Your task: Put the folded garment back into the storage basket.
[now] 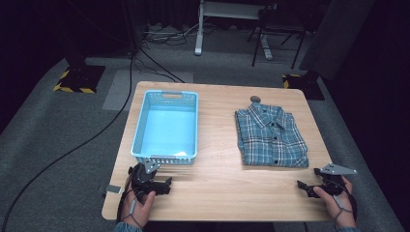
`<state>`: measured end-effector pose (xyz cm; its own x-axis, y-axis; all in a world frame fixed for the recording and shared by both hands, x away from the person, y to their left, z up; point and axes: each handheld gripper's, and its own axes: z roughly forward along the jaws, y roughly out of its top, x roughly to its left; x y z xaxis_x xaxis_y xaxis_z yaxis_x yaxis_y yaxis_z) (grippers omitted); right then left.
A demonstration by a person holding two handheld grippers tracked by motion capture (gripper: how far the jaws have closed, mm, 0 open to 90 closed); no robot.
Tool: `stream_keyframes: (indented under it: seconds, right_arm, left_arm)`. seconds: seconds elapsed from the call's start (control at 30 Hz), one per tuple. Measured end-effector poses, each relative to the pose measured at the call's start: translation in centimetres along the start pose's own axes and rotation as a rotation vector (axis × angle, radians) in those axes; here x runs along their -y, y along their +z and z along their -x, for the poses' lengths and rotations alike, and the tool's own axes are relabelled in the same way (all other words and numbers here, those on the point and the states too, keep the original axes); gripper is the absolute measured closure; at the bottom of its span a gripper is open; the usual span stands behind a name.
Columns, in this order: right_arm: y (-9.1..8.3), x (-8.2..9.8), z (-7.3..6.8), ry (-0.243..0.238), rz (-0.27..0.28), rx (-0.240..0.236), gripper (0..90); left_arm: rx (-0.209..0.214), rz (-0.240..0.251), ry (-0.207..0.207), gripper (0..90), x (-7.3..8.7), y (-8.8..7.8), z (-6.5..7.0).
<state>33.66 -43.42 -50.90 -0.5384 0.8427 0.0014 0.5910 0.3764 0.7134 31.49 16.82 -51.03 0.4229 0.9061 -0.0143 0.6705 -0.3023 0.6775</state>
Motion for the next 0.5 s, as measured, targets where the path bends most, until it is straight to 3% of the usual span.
stream_keyframes:
  seconds: [0.3, 0.5]
  right_arm:
    - [0.11, -0.11, -0.11, -0.013, -0.01, -0.008, 0.0]
    - [0.3, -0.44, -0.17, 0.023, -0.015, 0.001, 0.0]
  left_arm:
    - [0.0, 0.001, 0.0, 0.1, -0.01, 0.01, -0.01]
    - [0.0, 0.0, 0.001, 0.1, -0.01, 0.01, -0.01]
